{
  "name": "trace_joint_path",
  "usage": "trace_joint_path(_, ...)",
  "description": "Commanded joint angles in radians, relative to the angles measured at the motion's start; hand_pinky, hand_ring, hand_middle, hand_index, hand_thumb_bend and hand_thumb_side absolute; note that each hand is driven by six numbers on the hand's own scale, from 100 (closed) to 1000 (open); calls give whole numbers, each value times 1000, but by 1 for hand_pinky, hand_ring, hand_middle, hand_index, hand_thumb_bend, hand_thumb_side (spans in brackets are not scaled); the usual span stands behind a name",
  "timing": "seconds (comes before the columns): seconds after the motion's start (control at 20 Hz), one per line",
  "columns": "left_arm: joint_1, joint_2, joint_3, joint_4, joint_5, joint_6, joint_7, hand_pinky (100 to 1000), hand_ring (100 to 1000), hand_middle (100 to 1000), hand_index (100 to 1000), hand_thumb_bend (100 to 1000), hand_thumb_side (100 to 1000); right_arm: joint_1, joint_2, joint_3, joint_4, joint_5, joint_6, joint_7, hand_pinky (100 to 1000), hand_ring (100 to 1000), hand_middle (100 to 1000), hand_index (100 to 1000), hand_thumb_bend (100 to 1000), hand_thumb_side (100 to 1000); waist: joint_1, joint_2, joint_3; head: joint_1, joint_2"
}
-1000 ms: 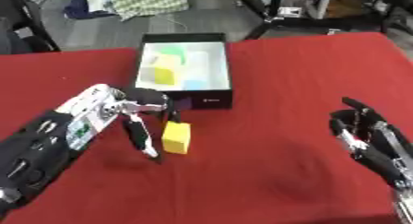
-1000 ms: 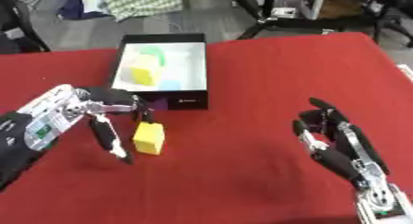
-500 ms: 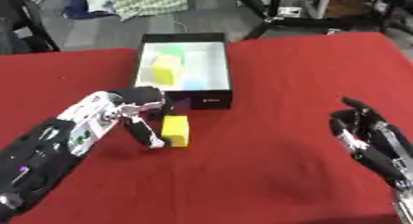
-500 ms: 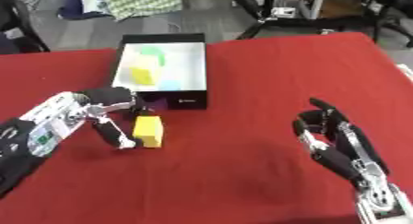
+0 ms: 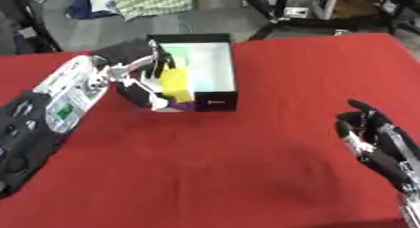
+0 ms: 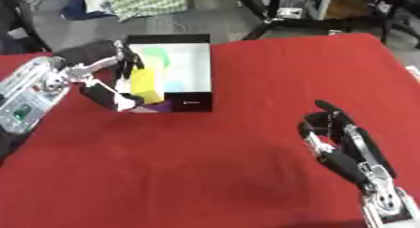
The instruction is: Pick up objects on the table and place them in the box.
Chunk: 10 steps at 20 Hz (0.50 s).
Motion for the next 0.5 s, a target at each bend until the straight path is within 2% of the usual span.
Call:
trace_joint_path(0.05,-68,-46,45,148,-67,3,21,616,491,477,623,411,312,-5,-12,-5,-11,-2,0,1,778,768,701,938,283,510,-5,-24,-3,0,-1)
trace_joint_path(0.2,-112,-132,88,339,-152,-25,39,649,521,512,658,458,337,-5,-10,-3,-10,-4,1,2,777,768,701,938,280,513,-7,-24,-10,3,-1)
trace_joint_path(0.25,-120,-160,107,394,-175,-36,52,669,544,532,674,504,363,-5,-10,-2,-10,-5,1,3,777,768,701,938,279,513,-7,-24,-12,2,-1)
trace_joint_path(0.3,-127,-187,125,441,-196,-45,71,686,571,552,693,578,402,-6,-9,-1,-10,-6,1,4,777,768,701,938,279,513,-8,-23,-13,1,-1)
trace_joint_path(0.35,-132,-211,140,479,-215,-52,95,716,621,598,741,732,465,-7,-9,0,-10,-6,1,5,777,768,701,938,278,514,-9,-23,-15,1,-1)
trace_joint_path(0.4,-136,-232,153,508,-236,-56,128,737,660,633,778,844,501,-7,-7,2,-10,-7,1,7,777,768,701,938,278,513,-9,-23,-17,3,-1)
trace_joint_path(0.45,-139,-246,160,527,-254,-58,158,779,736,713,833,983,522,-8,-6,2,-10,-7,1,7,777,768,701,938,278,514,-10,-23,-18,5,-1)
trace_joint_path(0.5,-143,-260,165,537,-273,-55,197,803,773,754,857,1000,547,-8,-5,3,-10,-8,1,8,777,768,701,938,278,513,-11,-23,-20,7,-1)
